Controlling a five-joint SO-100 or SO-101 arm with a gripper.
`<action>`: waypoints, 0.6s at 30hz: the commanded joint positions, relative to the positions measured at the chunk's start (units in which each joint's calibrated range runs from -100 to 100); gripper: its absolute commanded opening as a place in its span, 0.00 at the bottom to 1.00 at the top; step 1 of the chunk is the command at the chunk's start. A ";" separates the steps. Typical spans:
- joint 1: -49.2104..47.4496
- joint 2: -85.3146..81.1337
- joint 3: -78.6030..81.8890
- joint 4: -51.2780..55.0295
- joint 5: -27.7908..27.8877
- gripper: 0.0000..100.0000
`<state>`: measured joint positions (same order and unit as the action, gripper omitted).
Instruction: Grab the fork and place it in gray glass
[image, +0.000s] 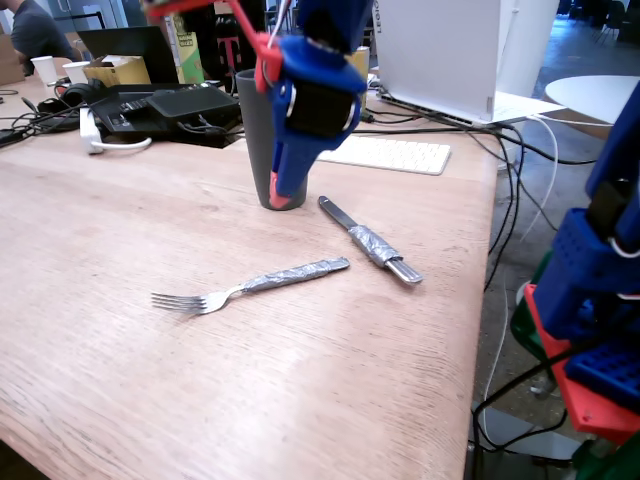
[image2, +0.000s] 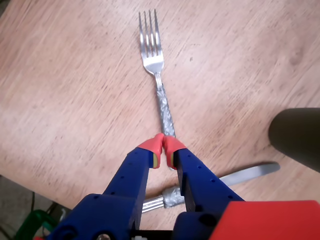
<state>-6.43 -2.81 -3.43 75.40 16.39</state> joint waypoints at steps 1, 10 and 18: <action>1.87 1.61 -2.66 -0.77 0.29 0.00; 4.74 6.50 -2.57 -12.27 5.76 0.00; 4.57 14.90 -2.47 -16.95 5.67 0.00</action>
<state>-1.83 11.11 -3.97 59.17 22.20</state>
